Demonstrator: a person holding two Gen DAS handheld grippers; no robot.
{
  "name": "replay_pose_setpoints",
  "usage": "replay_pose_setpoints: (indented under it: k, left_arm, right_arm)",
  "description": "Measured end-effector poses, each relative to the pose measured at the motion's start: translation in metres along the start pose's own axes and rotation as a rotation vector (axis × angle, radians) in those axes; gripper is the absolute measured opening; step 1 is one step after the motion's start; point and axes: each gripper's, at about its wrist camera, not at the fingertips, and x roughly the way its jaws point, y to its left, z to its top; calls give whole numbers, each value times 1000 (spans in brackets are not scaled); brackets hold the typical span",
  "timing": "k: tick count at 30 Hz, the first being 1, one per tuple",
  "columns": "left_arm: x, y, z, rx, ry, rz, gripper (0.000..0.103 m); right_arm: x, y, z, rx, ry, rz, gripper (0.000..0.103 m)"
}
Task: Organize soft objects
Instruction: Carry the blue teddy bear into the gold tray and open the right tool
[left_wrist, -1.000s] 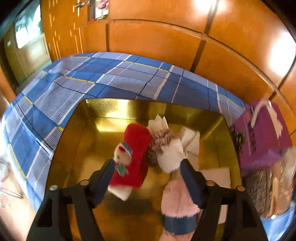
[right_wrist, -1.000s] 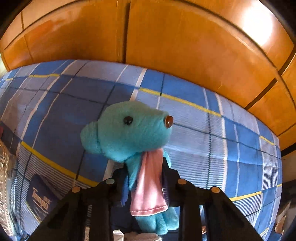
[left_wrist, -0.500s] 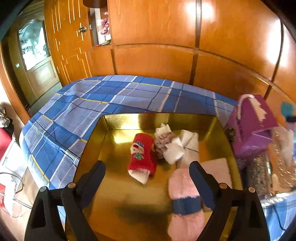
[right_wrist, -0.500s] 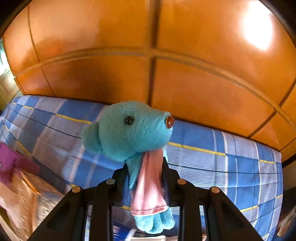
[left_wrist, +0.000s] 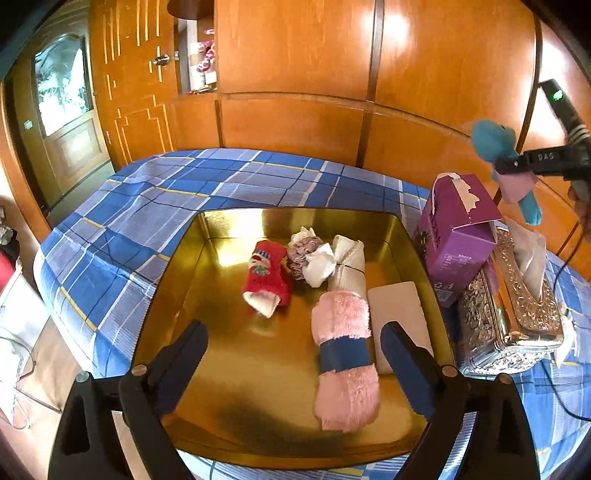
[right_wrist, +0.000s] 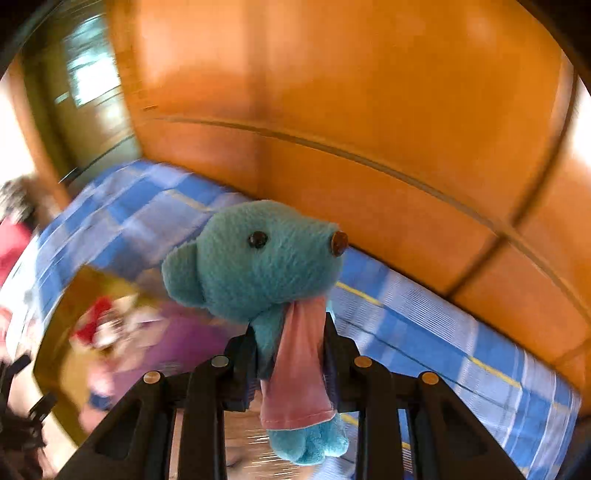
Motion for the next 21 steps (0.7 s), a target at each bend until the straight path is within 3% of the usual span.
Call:
replay_pose_setpoints:
  k: [7, 12, 21]
  left_arm:
    - [-6, 14, -11, -44, -13, 5, 96]
    - [-8, 22, -17, -64, -10, 5, 96]
    - [-9, 50, -26, -137, -14, 32, 96]
  right_arm:
    - [-28, 84, -18, -184, 15, 138, 28]
    - [-31, 122, -43, -173, 96, 251, 29]
    - [-12, 163, -90, -153, 207, 342, 30]
